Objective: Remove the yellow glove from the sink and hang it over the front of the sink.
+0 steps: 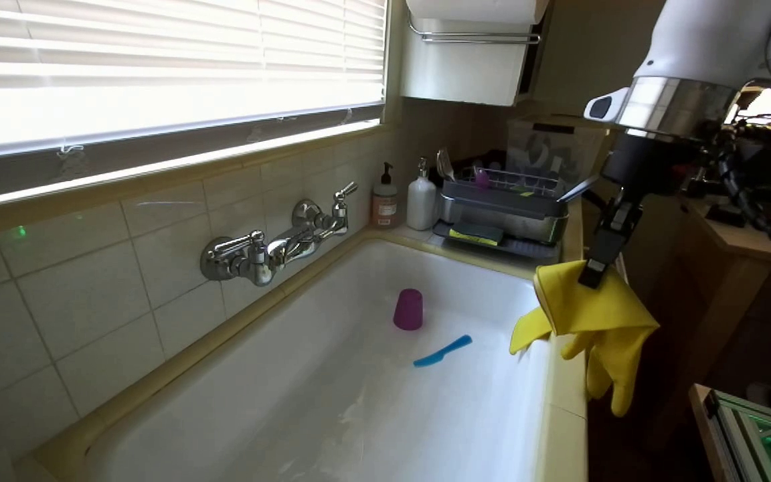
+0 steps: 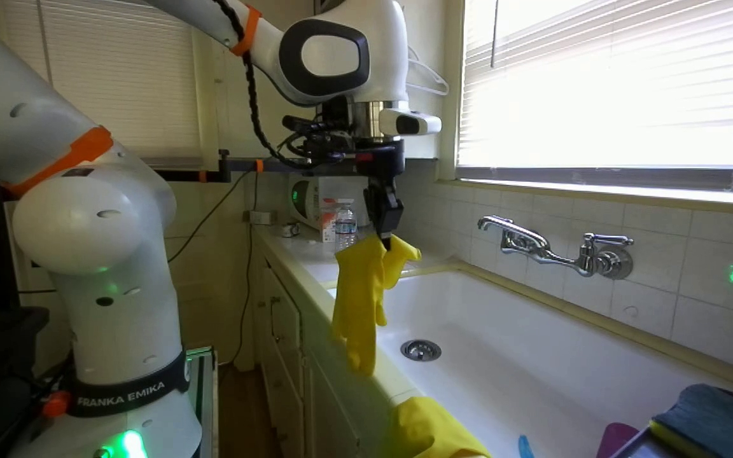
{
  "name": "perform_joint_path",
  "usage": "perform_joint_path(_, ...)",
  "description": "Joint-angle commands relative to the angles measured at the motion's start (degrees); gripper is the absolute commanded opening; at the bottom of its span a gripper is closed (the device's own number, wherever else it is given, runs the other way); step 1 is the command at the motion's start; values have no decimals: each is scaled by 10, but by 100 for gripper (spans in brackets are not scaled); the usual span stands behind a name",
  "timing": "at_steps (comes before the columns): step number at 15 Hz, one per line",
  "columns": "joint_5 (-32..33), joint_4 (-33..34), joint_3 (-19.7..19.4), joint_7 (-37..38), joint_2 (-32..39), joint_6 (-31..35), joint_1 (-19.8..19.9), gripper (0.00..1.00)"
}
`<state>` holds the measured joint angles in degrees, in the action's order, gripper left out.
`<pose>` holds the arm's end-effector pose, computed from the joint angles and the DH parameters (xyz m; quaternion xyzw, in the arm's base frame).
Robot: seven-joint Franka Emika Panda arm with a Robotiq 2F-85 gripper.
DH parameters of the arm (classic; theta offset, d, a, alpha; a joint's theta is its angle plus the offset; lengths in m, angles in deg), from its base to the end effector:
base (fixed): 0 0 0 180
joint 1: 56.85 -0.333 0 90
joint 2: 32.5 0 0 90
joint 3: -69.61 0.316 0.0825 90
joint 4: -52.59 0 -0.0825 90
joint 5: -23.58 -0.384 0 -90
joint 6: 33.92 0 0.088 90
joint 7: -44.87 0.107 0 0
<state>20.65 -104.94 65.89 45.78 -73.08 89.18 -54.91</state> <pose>0.3345 -0.0298 0.4289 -0.9957 0.0633 -0.0542 0.0414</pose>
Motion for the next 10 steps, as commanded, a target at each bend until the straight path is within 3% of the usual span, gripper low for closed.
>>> perform_joint_path(1,-34,0,-35,-56,43,-5,-14,1)
perform_joint_path(10,-73,0,-66,-91,121,-1,2,1)
